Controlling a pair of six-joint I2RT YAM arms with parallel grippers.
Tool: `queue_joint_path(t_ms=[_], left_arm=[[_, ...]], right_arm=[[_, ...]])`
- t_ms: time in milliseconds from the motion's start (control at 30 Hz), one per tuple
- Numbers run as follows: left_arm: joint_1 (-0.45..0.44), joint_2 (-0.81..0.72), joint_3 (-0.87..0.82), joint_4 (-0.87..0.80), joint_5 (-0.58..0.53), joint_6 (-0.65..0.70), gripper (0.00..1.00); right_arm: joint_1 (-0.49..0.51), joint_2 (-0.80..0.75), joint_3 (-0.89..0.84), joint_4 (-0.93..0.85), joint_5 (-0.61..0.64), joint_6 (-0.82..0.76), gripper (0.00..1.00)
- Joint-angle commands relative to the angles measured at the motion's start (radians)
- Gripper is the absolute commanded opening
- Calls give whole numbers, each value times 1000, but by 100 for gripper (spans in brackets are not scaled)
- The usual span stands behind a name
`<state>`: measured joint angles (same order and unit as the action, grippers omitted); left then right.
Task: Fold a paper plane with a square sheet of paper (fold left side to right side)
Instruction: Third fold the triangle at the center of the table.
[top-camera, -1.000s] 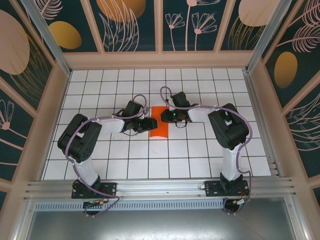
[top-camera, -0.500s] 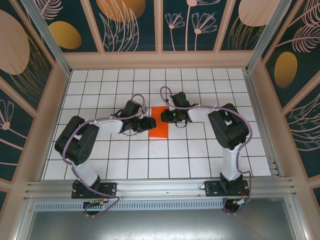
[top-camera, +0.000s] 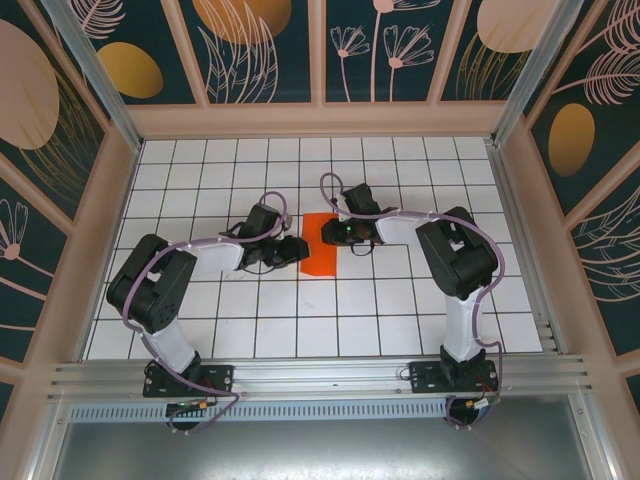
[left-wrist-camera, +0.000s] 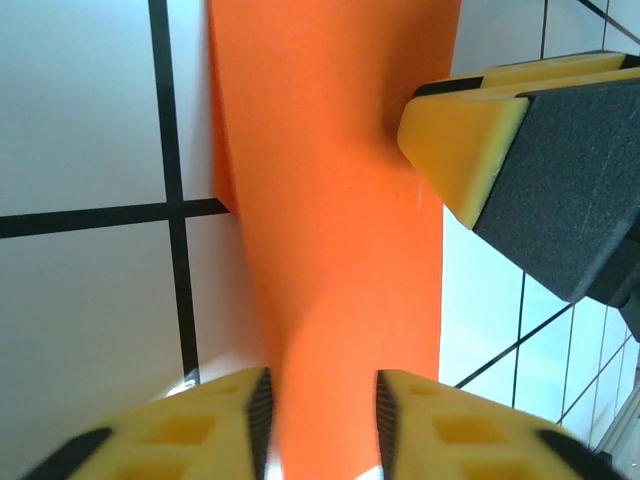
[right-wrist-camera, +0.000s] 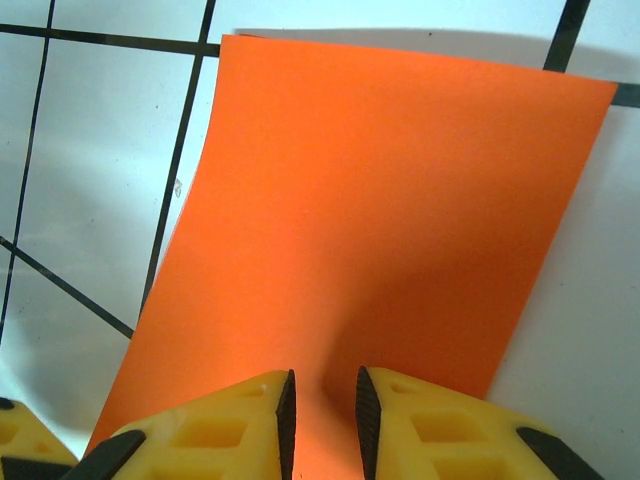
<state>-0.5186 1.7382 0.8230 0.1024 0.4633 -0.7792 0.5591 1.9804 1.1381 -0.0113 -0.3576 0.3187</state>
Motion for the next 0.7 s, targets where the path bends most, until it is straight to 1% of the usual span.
queue_joint_path(t_ms=[0,133,200,300,433,500,567,667], left_arm=[[-5,-19,-24,63,20,-32,26],[-5,-19,-42,86,22,-59,16],[-6,-19,-48,86,15,-70,12],[-6,-39,-60,103,18,-104,10],[-8,-54,-83,136,38,-175,6],[-7,-58,-97,157,53,-213,5],[-8,-66,-116,187,74,-249,4],[-9,-77,-137,215,92,-290,4]], right_arm=[[2,7,-1,-23,23,-21,29],[2,-20,-7,3,20,-30,31],[3,-49,-12,15,36,-39,33],[2,-145,-66,72,91,-60,45],[16,-345,-215,153,166,-136,60],[55,-449,-289,159,226,-195,68],[111,-531,-356,155,291,-245,73],[222,-628,-466,187,368,-291,77]])
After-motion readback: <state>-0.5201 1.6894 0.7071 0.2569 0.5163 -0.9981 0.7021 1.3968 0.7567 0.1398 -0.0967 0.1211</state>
